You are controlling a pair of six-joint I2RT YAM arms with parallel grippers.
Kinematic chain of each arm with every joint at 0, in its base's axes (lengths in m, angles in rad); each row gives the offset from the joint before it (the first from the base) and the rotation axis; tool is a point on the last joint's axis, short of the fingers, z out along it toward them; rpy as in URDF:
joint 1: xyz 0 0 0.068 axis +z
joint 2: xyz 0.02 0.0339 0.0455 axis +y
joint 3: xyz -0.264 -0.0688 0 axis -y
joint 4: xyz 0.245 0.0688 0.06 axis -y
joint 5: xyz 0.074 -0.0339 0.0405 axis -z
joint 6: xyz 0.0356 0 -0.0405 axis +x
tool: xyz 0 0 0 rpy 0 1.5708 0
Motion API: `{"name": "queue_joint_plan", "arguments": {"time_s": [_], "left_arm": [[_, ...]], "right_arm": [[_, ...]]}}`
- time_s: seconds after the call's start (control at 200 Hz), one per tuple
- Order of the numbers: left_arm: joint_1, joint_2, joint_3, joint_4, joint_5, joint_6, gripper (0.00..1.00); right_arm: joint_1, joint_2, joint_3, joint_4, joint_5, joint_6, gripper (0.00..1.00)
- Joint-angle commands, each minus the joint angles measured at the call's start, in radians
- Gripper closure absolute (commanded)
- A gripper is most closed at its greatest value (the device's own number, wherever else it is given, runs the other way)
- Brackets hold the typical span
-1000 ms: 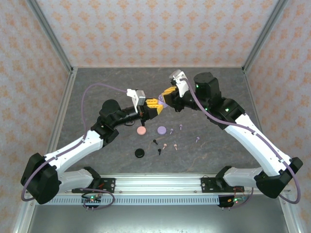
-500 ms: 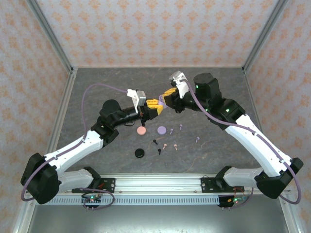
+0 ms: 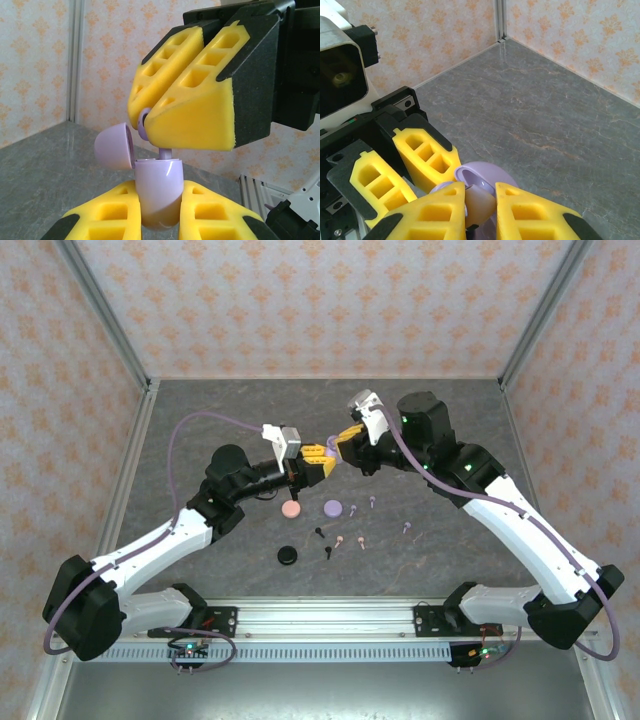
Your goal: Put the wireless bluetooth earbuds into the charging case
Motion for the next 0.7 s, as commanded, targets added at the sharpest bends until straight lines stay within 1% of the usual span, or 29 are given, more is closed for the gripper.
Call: {"name": "queue_joint_plan", "arguments": {"time_s": [0.0, 0.435, 0.626, 0.696], "left_arm": [[-0.010, -0.009, 0.027, 0.032, 0.008, 0.017, 1.00], [-0.016, -0.008, 0.026, 0.042, 0.005, 0.014, 1.00], [-0.021, -0.003, 0.024, 0.046, 0.002, 0.013, 1.00], [-0.021, -0.001, 0.022, 0.048, 0.002, 0.012, 1.00]], "right_arm": [[0.006, -0.016, -0.003, -0.005, -0.019, 0.006, 0.83], [0.005, 0.025, 0.010, 0.014, -0.052, 0.059, 0.81], [0.006, 0.029, 0.024, -0.001, -0.044, 0.065, 0.76], [0.005, 0.027, 0.034, -0.006, -0.035, 0.072, 0.72]]}}
